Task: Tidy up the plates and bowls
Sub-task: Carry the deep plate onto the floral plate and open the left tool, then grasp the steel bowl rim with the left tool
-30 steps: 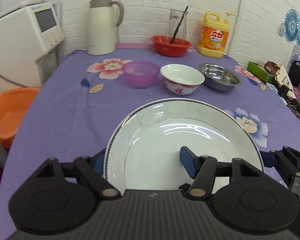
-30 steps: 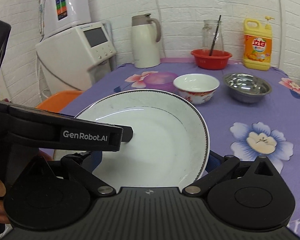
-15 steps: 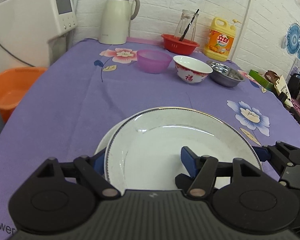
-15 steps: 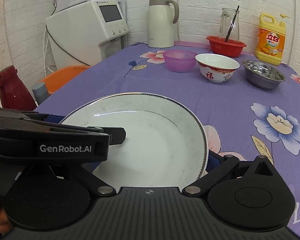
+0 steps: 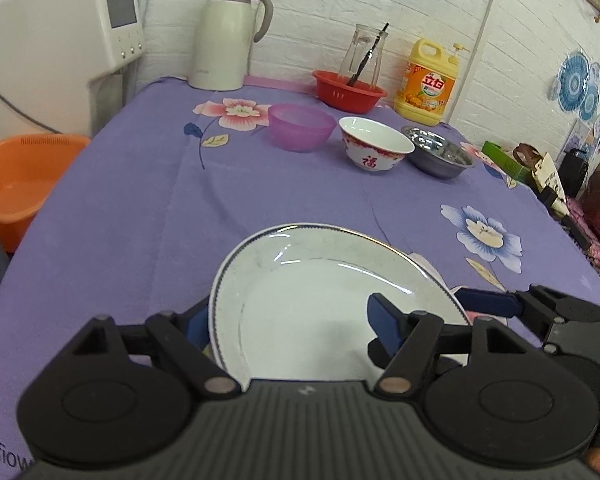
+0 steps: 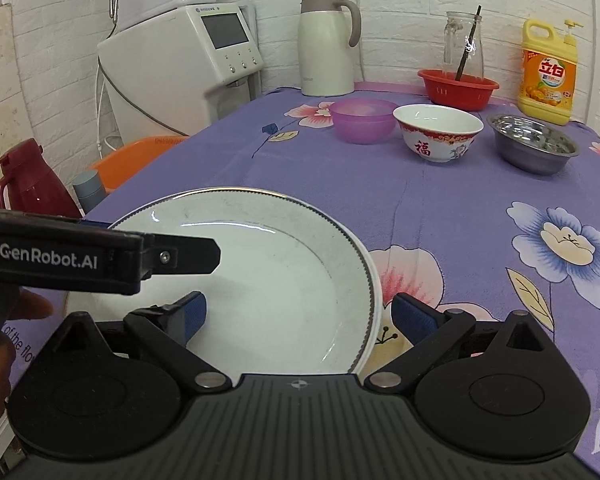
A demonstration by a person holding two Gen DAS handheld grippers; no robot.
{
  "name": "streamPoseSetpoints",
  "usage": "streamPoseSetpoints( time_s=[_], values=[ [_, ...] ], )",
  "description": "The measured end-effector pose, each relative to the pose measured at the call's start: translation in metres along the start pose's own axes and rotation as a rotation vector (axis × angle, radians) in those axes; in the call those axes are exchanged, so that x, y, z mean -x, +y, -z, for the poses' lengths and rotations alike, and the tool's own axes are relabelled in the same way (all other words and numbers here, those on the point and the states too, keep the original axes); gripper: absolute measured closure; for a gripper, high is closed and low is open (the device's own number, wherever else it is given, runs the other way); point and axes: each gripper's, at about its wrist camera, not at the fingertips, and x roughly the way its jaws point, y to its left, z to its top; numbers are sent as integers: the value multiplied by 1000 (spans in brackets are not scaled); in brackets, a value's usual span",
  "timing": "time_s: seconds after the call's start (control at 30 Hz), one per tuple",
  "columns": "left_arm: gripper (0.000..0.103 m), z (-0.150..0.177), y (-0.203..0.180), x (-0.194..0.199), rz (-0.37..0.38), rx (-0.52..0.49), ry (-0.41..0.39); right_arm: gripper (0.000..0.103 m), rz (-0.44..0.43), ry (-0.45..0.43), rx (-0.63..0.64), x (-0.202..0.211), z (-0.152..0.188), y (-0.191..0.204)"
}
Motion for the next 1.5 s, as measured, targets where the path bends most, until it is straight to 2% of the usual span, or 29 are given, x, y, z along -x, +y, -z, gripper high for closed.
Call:
streamPoseSetpoints(
  time_s=[0.03,0.13,0.23,0.3,0.47,0.6,0.73,0.8,0.9,1.0,1.1,1.3,1.5],
  values=[
    [32,0,-4,-1,-9,-45,20,0,2,-2,-8,1,0,-3],
    [31,-4,-8,-3,-37,-95,42,0,4,6,-26,0,1,-11],
    [31,-9,-19,-1,-177,-229,21,0,-14,7,-67,1,3,-21],
    [30,-13,-23,3,-202,-284,12,0,-19,8,-81,2,4,-26],
    [28,-28,-30,4,-166,-271,1,0,-39,-10,-138,5,2,-43],
    [27,-41,-45,-11,-114,-260,15,0,-51,-8,-162,7,-3,-63],
    [27,-61,-60,-30,-42,-238,22,0,-51,-17,-180,14,-24,-111],
    [27,-71,-65,-38,-9,-216,19,0,16,-28,-186,13,-45,-150],
    [27,-81,-73,-51,28,-196,14,0,179,-46,-216,-3,-89,-214],
    [27,-87,-78,-64,29,-198,28,0,280,-7,-233,-38,-127,-259],
    [27,-91,-77,-76,13,-196,47,0,332,76,-220,-84,-147,-287],
    [27,-103,-70,-92,-8,-160,61,0,349,224,-209,-141,-145,-312],
    [27,-108,-70,-100,-1,-134,61,0,355,240,-190,-147,-140,-312]
  ],
)
